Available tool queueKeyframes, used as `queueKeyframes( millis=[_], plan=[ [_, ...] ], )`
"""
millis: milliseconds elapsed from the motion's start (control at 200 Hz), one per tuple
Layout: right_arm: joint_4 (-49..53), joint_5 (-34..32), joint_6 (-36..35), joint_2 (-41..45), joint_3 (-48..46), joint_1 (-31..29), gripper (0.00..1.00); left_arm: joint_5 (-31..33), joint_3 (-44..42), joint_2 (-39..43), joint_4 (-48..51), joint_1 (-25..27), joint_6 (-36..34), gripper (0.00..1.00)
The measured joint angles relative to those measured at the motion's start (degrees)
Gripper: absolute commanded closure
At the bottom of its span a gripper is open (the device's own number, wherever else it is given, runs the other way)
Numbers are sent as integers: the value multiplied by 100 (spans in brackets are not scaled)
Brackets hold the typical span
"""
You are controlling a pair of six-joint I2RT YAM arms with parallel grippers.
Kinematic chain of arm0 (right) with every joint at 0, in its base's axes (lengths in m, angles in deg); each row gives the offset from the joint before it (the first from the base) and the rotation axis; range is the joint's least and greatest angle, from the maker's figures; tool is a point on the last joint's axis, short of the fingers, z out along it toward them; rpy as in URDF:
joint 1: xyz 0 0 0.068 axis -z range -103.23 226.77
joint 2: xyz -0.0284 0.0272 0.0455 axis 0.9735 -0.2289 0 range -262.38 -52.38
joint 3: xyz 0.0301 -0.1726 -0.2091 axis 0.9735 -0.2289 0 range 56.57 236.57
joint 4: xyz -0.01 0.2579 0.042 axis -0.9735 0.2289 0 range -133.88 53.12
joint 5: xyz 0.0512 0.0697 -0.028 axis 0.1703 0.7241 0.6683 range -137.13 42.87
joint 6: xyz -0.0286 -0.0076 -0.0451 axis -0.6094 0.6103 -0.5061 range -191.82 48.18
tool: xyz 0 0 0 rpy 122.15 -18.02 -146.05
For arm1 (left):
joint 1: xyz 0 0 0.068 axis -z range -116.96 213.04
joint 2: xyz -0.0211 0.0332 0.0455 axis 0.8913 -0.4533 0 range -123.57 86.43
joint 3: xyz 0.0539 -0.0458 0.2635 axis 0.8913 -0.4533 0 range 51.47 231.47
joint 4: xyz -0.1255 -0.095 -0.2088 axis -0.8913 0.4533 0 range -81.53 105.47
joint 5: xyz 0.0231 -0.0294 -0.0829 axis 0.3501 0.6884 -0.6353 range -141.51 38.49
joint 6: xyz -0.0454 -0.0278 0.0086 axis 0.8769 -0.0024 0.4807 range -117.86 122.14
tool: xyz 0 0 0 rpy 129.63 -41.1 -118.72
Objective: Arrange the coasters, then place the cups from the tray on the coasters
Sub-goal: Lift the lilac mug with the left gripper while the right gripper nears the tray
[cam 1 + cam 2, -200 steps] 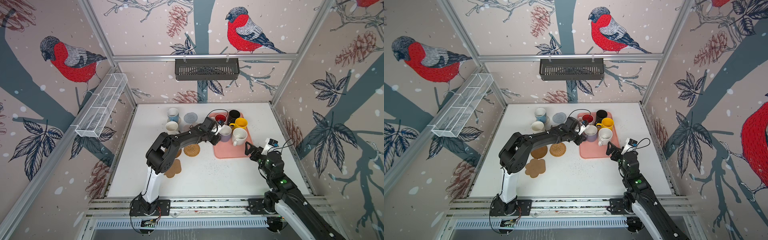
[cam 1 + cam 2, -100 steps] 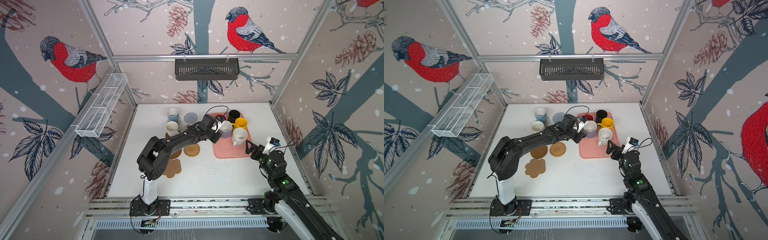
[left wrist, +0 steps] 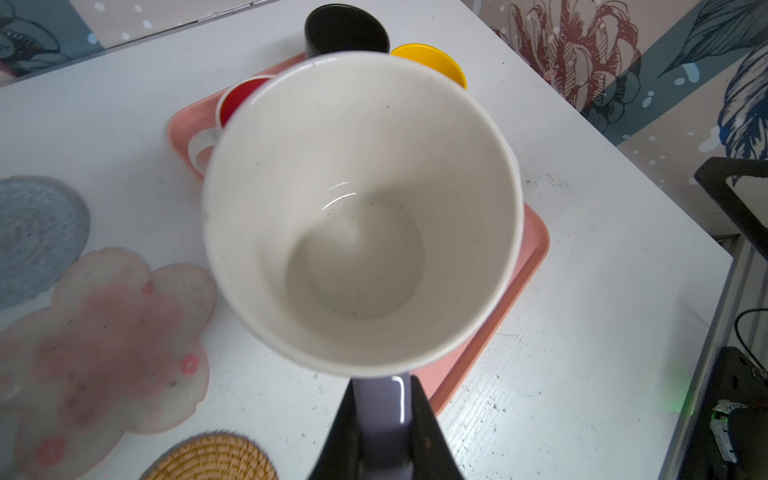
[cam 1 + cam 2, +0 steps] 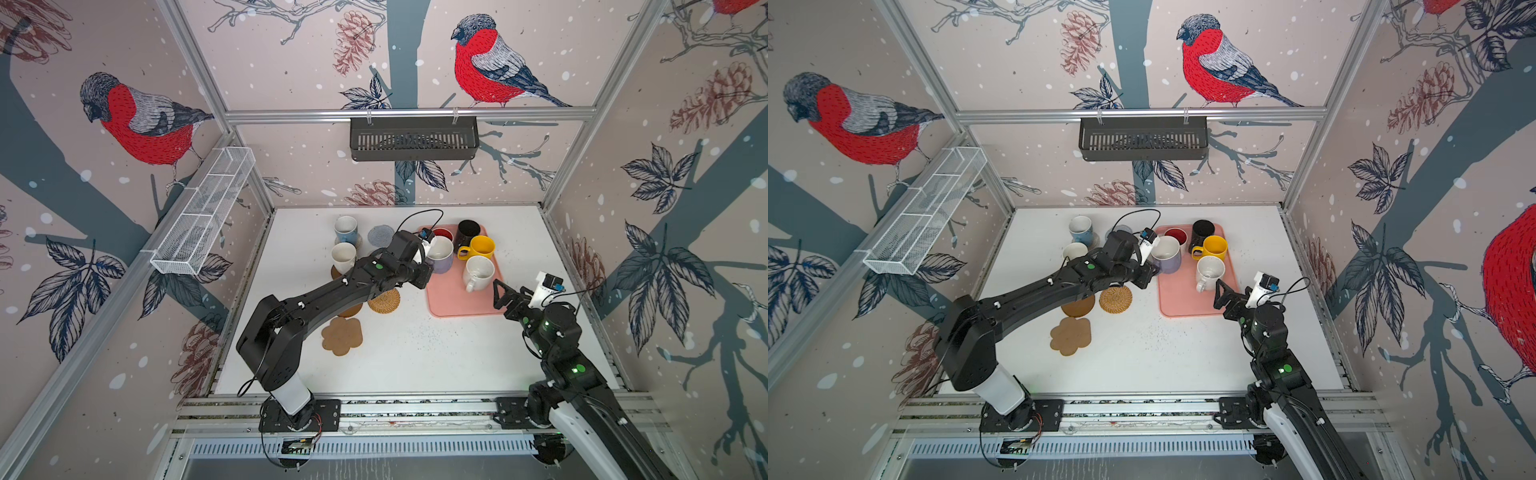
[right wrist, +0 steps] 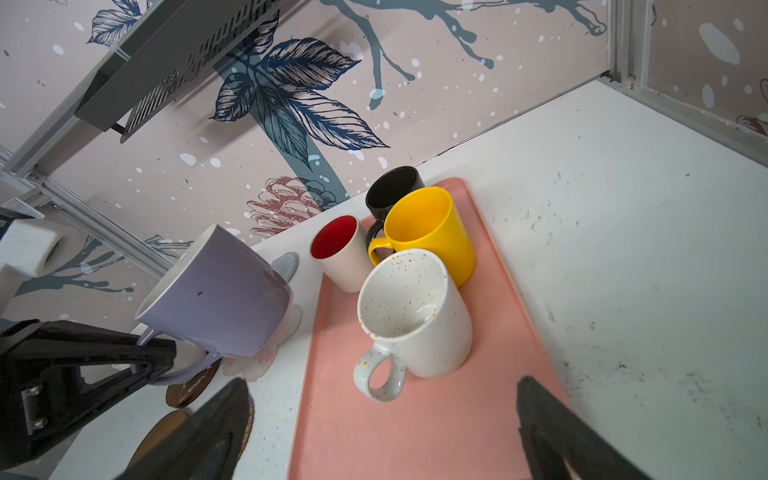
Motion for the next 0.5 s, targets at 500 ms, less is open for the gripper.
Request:
queueKeyframes(
  millis=[500],
  plan=[
    [101,358,146,-227,184,-293,1,1174,-1574,1799,428,-2,964,100]
  ],
)
